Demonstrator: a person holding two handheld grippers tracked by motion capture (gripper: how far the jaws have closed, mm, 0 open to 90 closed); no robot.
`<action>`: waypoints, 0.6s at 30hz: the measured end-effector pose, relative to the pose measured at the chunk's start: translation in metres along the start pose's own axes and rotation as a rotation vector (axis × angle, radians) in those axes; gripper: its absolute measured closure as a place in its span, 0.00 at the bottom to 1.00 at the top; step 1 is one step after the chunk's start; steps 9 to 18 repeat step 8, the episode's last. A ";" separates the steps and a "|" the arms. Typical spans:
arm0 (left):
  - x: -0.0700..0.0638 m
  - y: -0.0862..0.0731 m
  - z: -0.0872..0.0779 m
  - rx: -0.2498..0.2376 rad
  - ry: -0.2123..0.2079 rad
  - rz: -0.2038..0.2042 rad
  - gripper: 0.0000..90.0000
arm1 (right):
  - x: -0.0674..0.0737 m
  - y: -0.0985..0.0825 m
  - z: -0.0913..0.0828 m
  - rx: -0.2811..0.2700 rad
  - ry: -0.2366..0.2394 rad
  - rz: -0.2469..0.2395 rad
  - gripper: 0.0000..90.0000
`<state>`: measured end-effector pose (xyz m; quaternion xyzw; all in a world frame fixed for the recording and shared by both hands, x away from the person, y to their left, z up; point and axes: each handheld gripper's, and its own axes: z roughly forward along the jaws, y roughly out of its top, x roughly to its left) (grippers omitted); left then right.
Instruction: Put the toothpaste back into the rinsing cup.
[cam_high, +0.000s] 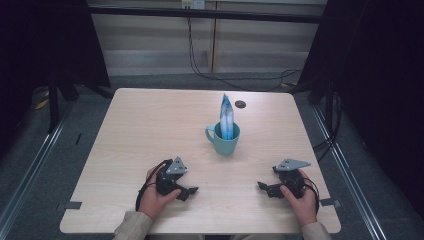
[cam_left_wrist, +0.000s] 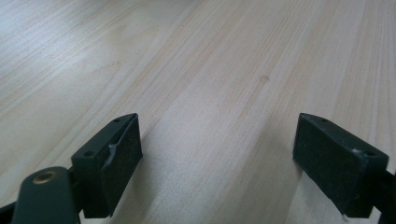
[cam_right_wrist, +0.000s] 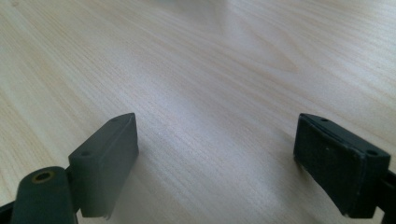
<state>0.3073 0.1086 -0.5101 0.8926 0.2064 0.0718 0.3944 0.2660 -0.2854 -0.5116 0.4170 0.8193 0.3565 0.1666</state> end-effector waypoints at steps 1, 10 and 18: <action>0.000 0.000 0.000 0.000 0.000 0.000 0.17 | 0.000 0.000 0.000 -0.001 0.001 -0.002 0.15; 0.000 0.000 0.000 0.000 0.000 0.000 0.17 | -0.001 0.000 0.000 0.003 0.006 -0.005 0.14; 0.000 0.000 0.000 0.000 0.000 0.000 0.17 | -0.001 0.000 0.000 0.003 0.006 -0.005 0.14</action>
